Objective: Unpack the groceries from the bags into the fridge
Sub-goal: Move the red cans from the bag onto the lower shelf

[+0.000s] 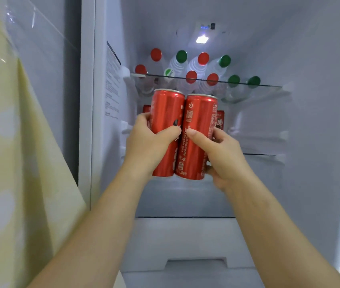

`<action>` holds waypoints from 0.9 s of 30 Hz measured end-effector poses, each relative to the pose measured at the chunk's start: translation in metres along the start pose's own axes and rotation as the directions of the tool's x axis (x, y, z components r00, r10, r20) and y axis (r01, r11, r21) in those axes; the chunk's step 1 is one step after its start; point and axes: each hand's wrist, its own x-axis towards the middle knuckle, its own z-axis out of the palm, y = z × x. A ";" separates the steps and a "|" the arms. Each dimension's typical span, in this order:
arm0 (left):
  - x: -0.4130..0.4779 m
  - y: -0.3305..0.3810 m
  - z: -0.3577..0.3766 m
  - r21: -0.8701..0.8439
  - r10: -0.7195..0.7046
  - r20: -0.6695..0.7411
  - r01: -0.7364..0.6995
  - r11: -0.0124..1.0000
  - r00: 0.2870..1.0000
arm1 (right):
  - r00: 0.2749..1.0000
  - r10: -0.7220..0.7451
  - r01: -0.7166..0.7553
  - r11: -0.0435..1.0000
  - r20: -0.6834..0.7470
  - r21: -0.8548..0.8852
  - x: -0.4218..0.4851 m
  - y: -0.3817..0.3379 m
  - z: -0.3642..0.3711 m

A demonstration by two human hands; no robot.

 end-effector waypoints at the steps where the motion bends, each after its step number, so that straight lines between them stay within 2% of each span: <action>1: 0.009 0.003 0.002 -0.013 0.010 -0.002 -0.010 1.000 1.000 | 1.000 -0.012 0.012 1.000 0.002 -0.002 0.009 -0.003 0.001; 11: 0.071 -0.004 0.022 -0.032 0.031 -0.039 -0.032 0.999 0.999 | 0.999 -0.026 0.026 0.999 -0.020 0.024 0.080 0.001 0.006; 19: 0.095 -0.028 0.029 -0.066 -0.054 -0.015 0.053 0.996 0.998 | 0.999 0.036 -0.036 0.999 -0.007 -0.040 0.109 0.023 0.003; 27: 0.107 -0.039 0.027 0.038 -0.048 0.008 0.048 0.998 0.999 | 0.999 0.026 -0.029 0.991 -0.026 -0.131 0.125 0.032 0.006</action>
